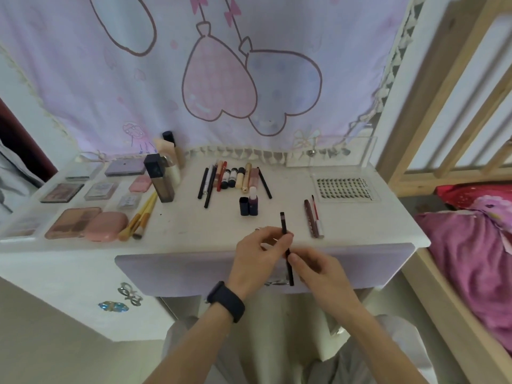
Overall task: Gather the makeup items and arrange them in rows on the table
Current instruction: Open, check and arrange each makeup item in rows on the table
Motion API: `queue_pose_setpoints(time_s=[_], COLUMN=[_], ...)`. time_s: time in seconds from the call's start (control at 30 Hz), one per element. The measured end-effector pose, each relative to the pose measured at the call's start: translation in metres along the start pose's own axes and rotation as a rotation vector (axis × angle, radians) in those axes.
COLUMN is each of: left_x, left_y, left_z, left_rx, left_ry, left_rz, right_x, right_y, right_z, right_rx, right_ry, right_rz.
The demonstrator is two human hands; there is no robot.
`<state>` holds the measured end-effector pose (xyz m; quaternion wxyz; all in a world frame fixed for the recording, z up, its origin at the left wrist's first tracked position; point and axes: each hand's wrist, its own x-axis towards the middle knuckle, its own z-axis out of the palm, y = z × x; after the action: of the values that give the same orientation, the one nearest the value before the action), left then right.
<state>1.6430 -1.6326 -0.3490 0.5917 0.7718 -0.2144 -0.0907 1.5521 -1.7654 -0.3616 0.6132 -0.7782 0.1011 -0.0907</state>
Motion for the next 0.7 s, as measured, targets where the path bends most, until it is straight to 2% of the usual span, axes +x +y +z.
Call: queue_pose_setpoints(time_s=[0.27, 0.5, 0.6, 0.7], left_x=[0.006, 0.004, 0.004, 0.000], left_y=[0.006, 0.004, 0.001, -0.007], left_z=[0.000, 0.007, -0.001, -0.013], left_rx=[0.039, 0.286, 0.333, 0.259], left_ry=[-0.084, -0.241, -0.196, -0.134], left_rz=[0.024, 0.135, 0.169, 0.143], right_x=[0.008, 0.018, 0.019, 0.020], right_y=[-0.003, -0.012, -0.010, -0.009], right_z=[-0.025, -0.035, -0.042, -0.051], right_rx=[-0.032, -0.147, -0.120, -0.030], right_ry=[0.197, 0.206, 0.297, 0.376], right_rz=[0.044, 0.012, 0.002, 0.031])
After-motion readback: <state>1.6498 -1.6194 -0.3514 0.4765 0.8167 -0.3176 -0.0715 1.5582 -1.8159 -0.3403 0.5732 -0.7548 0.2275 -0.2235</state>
